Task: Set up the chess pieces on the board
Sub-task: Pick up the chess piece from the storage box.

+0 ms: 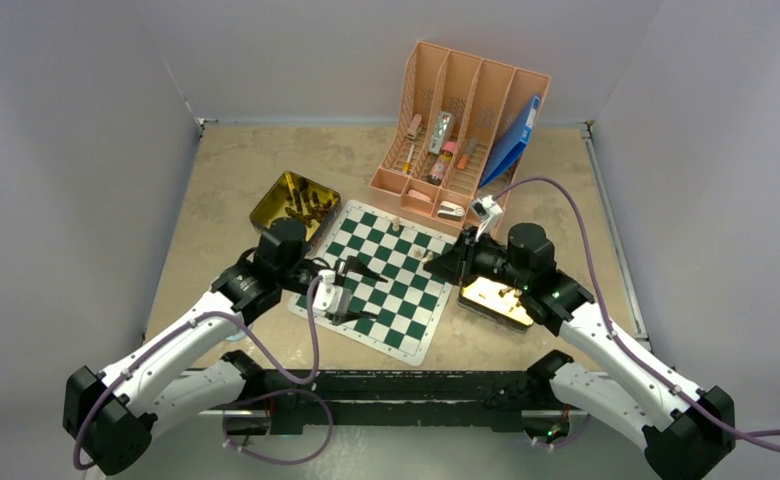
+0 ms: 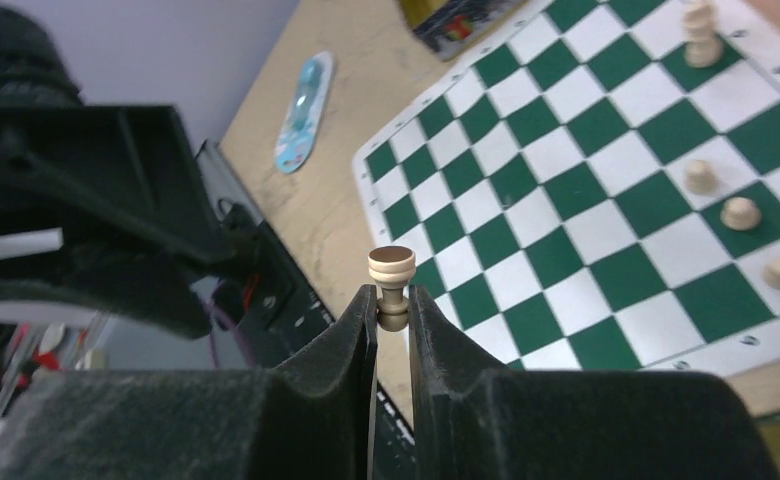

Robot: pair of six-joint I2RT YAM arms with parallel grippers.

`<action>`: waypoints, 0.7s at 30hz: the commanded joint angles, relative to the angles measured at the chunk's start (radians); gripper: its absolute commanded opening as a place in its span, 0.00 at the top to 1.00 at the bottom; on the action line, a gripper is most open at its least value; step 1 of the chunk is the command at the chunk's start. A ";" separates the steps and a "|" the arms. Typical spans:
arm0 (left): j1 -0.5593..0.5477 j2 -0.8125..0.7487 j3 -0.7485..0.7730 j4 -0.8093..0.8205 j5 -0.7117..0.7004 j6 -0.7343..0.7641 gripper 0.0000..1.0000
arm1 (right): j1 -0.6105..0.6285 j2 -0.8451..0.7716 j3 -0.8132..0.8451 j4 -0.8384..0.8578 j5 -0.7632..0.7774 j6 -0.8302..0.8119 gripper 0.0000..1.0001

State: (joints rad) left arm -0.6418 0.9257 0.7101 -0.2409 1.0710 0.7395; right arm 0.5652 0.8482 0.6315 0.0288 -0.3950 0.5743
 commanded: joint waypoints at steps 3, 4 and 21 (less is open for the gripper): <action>-0.001 0.057 0.098 0.037 0.082 0.187 0.39 | 0.043 -0.006 0.007 0.081 -0.194 -0.017 0.83; -0.001 0.070 0.106 0.035 0.085 0.194 0.39 | 0.050 -0.001 0.011 0.079 -0.202 -0.018 0.83; -0.004 0.216 0.204 -0.074 0.123 0.313 0.47 | 0.165 0.100 0.004 0.221 -0.254 0.040 0.83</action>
State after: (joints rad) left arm -0.6418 1.1160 0.8494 -0.2558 1.1313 0.9684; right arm 0.7185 0.9421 0.6315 0.1524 -0.5995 0.6033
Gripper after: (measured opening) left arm 0.558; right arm 0.173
